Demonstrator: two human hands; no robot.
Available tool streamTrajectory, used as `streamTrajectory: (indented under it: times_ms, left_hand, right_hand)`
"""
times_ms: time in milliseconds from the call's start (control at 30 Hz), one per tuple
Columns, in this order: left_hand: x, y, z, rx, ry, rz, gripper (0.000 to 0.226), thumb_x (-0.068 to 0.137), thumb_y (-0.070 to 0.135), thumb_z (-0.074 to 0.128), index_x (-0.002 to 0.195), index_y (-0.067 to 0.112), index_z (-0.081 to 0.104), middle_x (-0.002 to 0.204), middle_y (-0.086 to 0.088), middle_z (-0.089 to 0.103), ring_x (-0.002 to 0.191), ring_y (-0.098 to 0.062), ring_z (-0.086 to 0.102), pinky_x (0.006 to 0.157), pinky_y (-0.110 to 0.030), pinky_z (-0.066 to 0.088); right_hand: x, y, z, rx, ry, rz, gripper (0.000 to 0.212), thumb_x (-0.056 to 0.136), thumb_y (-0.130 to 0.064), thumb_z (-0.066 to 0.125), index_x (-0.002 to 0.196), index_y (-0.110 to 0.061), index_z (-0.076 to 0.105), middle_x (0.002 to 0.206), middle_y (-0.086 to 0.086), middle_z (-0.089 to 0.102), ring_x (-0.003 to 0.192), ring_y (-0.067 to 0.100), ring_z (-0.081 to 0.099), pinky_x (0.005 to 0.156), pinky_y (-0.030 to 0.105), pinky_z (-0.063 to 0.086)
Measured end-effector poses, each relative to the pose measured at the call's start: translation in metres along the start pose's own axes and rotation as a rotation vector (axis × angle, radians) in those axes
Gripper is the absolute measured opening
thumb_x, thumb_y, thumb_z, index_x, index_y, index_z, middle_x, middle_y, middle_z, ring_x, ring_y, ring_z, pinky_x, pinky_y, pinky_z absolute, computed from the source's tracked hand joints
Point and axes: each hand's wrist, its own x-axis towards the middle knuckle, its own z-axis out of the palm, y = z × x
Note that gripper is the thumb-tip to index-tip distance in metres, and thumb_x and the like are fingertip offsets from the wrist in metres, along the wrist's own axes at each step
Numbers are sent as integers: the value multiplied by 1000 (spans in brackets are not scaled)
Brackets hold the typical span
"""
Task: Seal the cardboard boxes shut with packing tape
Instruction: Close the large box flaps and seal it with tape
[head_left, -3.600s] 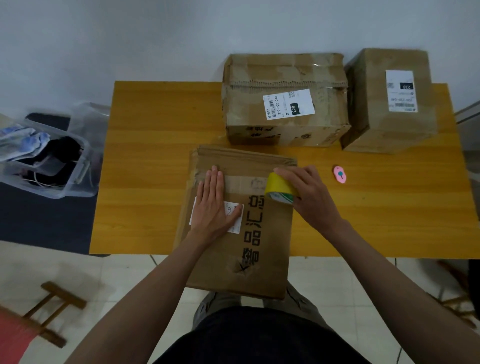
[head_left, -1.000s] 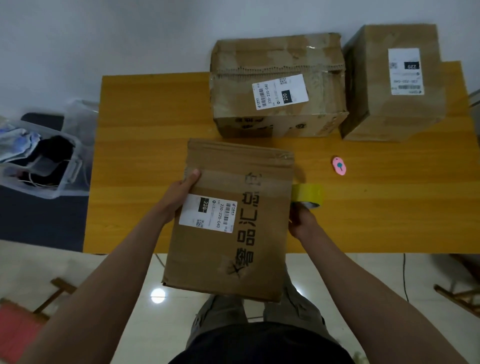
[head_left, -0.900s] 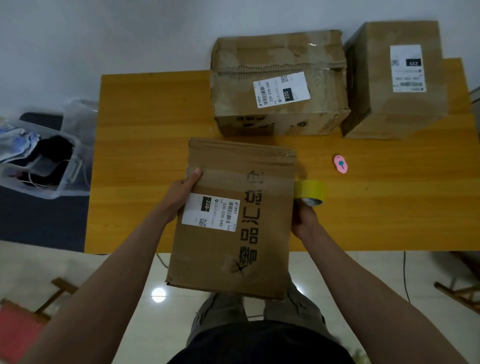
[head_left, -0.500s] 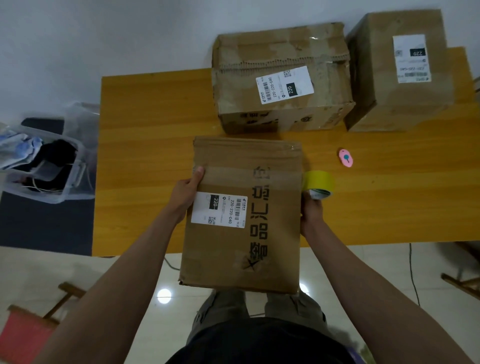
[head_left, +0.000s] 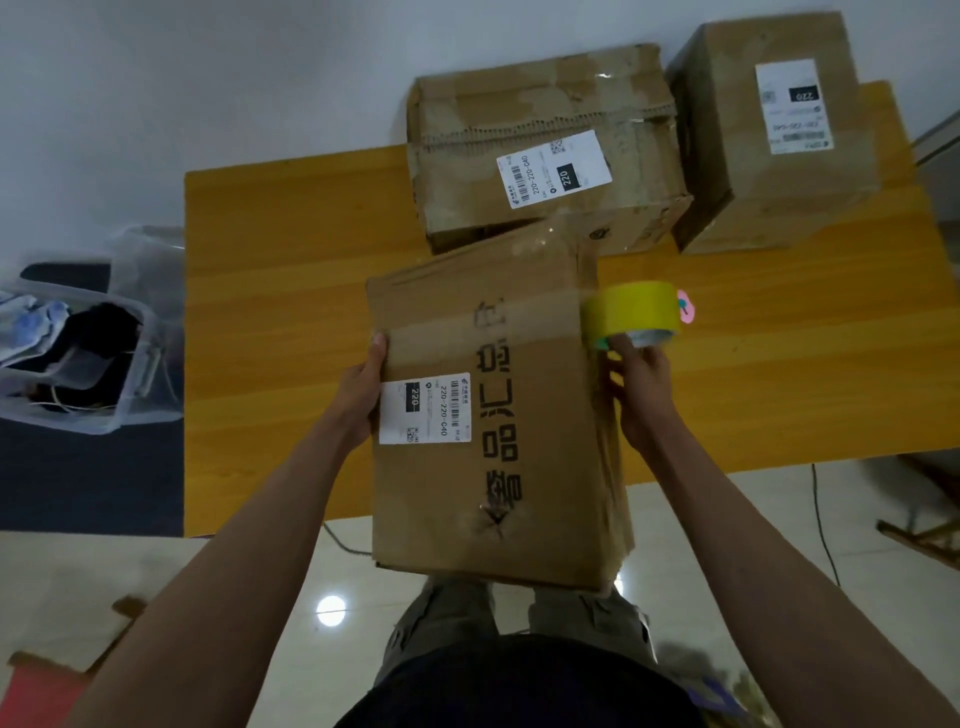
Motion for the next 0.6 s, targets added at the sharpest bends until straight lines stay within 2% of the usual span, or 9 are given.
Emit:
streamTrajectory:
  times_ms: [67, 133, 200, 233, 333, 433, 500, 567, 600]
  left_hand:
    - [5, 3, 12, -63, -84, -22, 56, 99, 65, 39, 118, 20, 66, 106, -7, 78, 95, -27, 75, 76, -43, 58]
    - [14, 3, 27, -102, -140, -57, 53, 105, 56, 34, 127, 17, 63, 117, -7, 73, 105, -26, 71, 78, -40, 57]
    - [29, -5, 37, -96, -159, -99, 53, 109, 46, 36, 137, 6, 56, 134, -17, 63, 122, -34, 61, 85, -45, 56]
    - [32, -8, 41, -98, -148, -99, 49, 110, 38, 39, 136, 0, 56, 133, -22, 61, 122, -38, 59, 86, -48, 56]
    - [33, -17, 40, -47, -87, -37, 17, 104, 18, 51, 97, 8, 63, 93, -11, 65, 87, -30, 62, 77, -40, 53]
    - [26, -6, 23, 264, 187, 171, 15, 95, 19, 62, 83, 10, 65, 81, -13, 65, 74, -22, 58, 69, -41, 48]
    - [4, 15, 6, 217, 329, 368, 19, 102, 23, 55, 101, 9, 68, 93, -11, 69, 73, -16, 63, 68, -42, 53]
    - [-37, 43, -7, 35, 363, 663, 31, 107, 30, 45, 123, 11, 62, 119, -6, 65, 100, -17, 66, 84, -39, 56]
    - [-56, 52, -13, 44, 339, 845, 35, 106, 32, 44, 130, 11, 60, 131, -5, 60, 116, -17, 61, 94, -34, 53]
  right_hand:
    - [-11, -39, 2, -130, -18, -154, 16, 96, -32, 63, 106, -19, 64, 99, -4, 69, 96, 20, 66, 77, 39, 53]
    - [-24, -74, 16, -293, -84, -347, 18, 99, -34, 59, 102, -16, 61, 88, -16, 68, 87, 10, 66, 73, 31, 54]
    - [-36, -94, 42, -537, -130, -581, 30, 99, -33, 52, 121, -14, 54, 104, -9, 65, 94, 11, 61, 76, 28, 49]
    - [-41, -96, 56, -680, -144, -669, 42, 97, -34, 49, 133, -13, 49, 116, 3, 60, 102, 18, 58, 79, 32, 46]
    - [-51, -89, 86, -938, -119, -742, 58, 91, -38, 46, 142, -11, 42, 124, 15, 48, 107, 30, 52, 77, 39, 45]
    - [-54, -83, 93, -982, -103, -754, 64, 89, -49, 37, 141, -12, 42, 123, 15, 48, 106, 32, 52, 73, 38, 46]
    - [-54, -82, 95, -1005, -109, -768, 65, 90, -50, 36, 141, -11, 43, 121, 16, 49, 103, 32, 53, 71, 35, 41]
    - [-57, -84, 98, -1023, -126, -782, 62, 91, -48, 39, 140, -11, 44, 120, 17, 49, 101, 33, 53, 70, 35, 41]
    - [-59, -84, 101, -1029, -137, -793, 60, 91, -48, 41, 139, -12, 44, 119, 16, 49, 101, 33, 53, 70, 36, 43]
